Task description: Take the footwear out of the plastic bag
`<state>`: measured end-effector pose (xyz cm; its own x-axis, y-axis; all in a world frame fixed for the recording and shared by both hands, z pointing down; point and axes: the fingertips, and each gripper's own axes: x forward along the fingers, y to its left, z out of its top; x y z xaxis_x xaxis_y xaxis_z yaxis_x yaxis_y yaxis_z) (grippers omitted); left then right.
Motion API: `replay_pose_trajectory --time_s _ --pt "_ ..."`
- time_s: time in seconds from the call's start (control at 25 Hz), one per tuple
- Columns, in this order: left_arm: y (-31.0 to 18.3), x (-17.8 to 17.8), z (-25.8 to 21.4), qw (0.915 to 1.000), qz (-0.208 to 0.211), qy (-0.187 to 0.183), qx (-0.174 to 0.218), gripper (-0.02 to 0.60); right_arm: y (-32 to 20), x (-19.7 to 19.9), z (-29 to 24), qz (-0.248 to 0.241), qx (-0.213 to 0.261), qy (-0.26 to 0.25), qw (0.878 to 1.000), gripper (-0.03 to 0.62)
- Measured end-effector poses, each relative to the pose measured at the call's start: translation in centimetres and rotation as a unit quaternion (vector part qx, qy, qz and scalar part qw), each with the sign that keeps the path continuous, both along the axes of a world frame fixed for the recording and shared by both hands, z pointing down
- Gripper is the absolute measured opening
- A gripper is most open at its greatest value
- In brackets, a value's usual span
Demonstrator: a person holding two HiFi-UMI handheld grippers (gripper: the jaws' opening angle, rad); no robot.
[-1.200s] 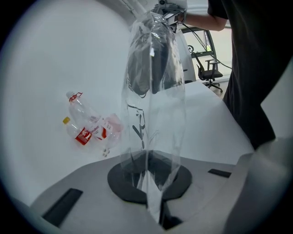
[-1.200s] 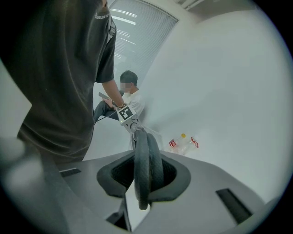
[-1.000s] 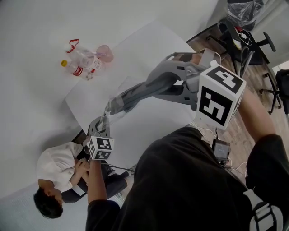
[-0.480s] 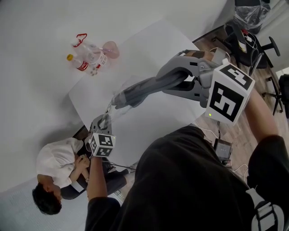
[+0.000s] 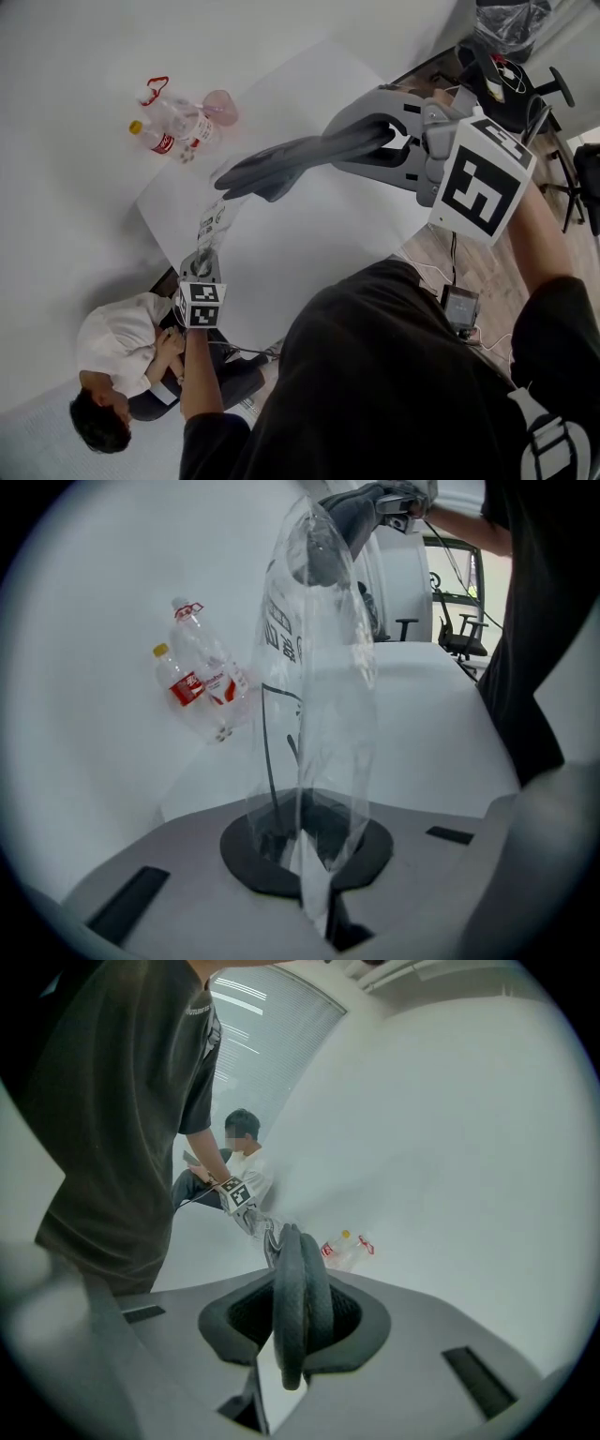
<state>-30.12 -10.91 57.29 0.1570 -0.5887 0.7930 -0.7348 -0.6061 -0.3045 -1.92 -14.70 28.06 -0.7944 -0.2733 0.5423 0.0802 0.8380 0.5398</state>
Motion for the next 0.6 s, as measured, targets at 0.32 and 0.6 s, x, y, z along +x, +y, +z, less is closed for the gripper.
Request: replay_pose_trajectory --time_s 0.32,0.6 --pt "-0.9 -3.5 -2.0 0.9833 -0.175 0.051 0.002 0.023 -3.7 1.9 -3.5 0.108 0.030 -0.130 0.985 0.081" --pt "-2.2 -2.5 -5.8 0.9526 -0.278 0.117 0.041 0.023 -6.8 3.8 -2.6 0.229 0.032 -0.249 0.941 0.081"
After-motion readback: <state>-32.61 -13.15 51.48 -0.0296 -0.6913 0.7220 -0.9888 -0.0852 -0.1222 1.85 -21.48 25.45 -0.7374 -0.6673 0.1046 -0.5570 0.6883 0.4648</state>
